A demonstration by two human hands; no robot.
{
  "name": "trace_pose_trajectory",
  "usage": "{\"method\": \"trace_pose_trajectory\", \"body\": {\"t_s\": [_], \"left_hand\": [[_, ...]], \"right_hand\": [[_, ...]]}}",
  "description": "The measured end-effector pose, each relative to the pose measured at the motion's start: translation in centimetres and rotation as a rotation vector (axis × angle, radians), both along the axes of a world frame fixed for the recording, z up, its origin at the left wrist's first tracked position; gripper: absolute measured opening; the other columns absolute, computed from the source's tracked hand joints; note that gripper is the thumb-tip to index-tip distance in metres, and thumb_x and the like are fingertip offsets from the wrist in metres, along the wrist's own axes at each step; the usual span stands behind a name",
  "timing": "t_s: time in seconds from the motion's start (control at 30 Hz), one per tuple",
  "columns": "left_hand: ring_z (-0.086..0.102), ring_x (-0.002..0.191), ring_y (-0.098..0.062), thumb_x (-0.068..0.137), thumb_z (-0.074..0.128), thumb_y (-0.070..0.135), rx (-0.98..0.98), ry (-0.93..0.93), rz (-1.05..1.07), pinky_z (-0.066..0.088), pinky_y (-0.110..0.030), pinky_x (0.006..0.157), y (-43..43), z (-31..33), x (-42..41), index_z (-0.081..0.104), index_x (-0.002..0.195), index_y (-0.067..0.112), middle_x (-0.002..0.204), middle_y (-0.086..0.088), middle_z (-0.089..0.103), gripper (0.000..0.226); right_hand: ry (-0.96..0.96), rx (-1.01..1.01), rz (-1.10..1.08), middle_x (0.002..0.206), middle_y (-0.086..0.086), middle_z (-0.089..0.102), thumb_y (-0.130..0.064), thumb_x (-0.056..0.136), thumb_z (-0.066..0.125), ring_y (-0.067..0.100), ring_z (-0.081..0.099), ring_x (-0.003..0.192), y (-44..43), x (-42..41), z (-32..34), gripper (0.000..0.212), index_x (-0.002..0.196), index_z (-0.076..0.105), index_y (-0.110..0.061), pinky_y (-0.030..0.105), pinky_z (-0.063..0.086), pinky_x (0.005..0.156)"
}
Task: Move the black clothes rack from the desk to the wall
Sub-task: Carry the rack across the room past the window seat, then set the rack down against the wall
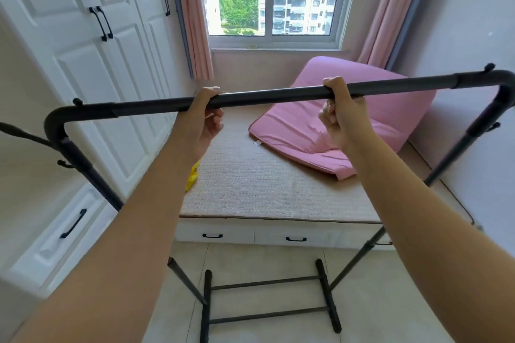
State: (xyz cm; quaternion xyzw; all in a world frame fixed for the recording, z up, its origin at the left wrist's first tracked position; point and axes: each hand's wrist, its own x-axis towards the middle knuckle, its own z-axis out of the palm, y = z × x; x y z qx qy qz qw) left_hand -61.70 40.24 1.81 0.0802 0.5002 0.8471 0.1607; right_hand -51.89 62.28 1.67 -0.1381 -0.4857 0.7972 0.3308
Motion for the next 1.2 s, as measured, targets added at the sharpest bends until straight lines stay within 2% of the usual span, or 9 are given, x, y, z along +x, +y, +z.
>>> {"method": "trace_pose_trajectory", "body": {"t_s": [0.13, 0.3, 0.5, 0.67, 0.9, 1.07, 1.2], "left_hand": [[0.047, 0.038, -0.003, 0.093, 0.064, 0.018, -0.003, 0.016, -0.099, 0.040, -0.014, 0.041, 2.8, 0.1, 0.8, 0.065, 0.081, 0.012, 0.046, 0.005, 0.055, 0.014], [0.050, 0.040, -0.004, 0.090, 0.069, 0.017, 0.014, 0.016, -0.186, 0.041, -0.014, 0.041, 7.1, 0.4, 1.9, 0.068, 0.055, 0.019, 0.048, 0.003, 0.056, 0.035], [0.050, 0.038, -0.003, 0.091, 0.067, 0.018, 0.019, -0.005, -0.299, 0.041, -0.011, 0.041, 12.3, 1.1, 3.2, 0.065, 0.048, 0.019, 0.044, 0.004, 0.056, 0.044], [0.050, 0.038, -0.003, 0.091, 0.068, 0.017, 0.019, -0.020, -0.350, 0.041, -0.012, 0.041, 16.4, 1.3, 4.9, 0.060, 0.062, 0.014, 0.044, 0.003, 0.055, 0.030], [0.051, 0.037, -0.003, 0.090, 0.068, 0.017, 0.018, -0.029, -0.430, 0.041, -0.012, 0.040, 23.1, 0.9, 7.1, 0.059, 0.067, 0.014, 0.047, 0.003, 0.057, 0.026], [0.047, 0.034, -0.002, 0.093, 0.064, 0.019, -0.003, -0.025, -0.493, 0.038, -0.012, 0.037, 28.4, 0.6, 9.2, 0.062, 0.074, 0.013, 0.045, 0.005, 0.055, 0.019], [0.049, 0.035, -0.002, 0.092, 0.065, 0.018, -0.004, -0.023, -0.547, 0.039, -0.011, 0.038, 32.9, 0.5, 11.6, 0.063, 0.072, 0.012, 0.046, 0.004, 0.056, 0.021]], "right_hand": [[-0.002, 0.009, -0.063, 0.037, -0.002, 0.035, -0.012, 0.085, 0.065, 0.012, 0.023, 0.035, 2.1, 2.5, 0.1, 0.032, 0.059, 0.048, -0.013, 0.023, 0.022, 0.040], [-0.001, 0.000, -0.160, 0.036, -0.001, 0.035, -0.012, 0.085, 0.067, 0.012, 0.024, 0.034, 5.1, 5.9, 0.4, 0.038, 0.053, 0.046, -0.014, 0.024, 0.022, 0.041], [0.016, 0.021, -0.240, 0.035, -0.003, 0.038, -0.013, 0.086, 0.067, 0.010, 0.028, 0.032, 8.5, 9.6, 0.7, 0.034, 0.057, 0.049, -0.013, 0.022, 0.027, 0.039], [0.043, 0.003, -0.289, 0.035, -0.004, 0.038, -0.012, 0.086, 0.066, 0.008, 0.027, 0.030, 11.4, 12.3, 0.8, 0.031, 0.060, 0.050, -0.013, 0.021, 0.026, 0.038], [0.040, 0.010, -0.373, 0.034, -0.005, 0.037, -0.011, 0.086, 0.065, 0.008, 0.026, 0.030, 16.3, 16.2, 0.7, 0.034, 0.057, 0.048, -0.014, 0.022, 0.023, 0.040], [0.016, 0.001, -0.438, 0.034, -0.005, 0.037, -0.012, 0.087, 0.065, 0.009, 0.025, 0.031, 20.2, 19.0, 0.7, 0.030, 0.060, 0.051, -0.014, 0.027, 0.020, 0.049], [0.011, -0.012, -0.489, 0.034, -0.005, 0.035, -0.012, 0.088, 0.063, 0.010, 0.023, 0.031, 23.6, 22.0, 0.8, 0.031, 0.060, 0.049, -0.014, 0.025, 0.021, 0.046]]}}
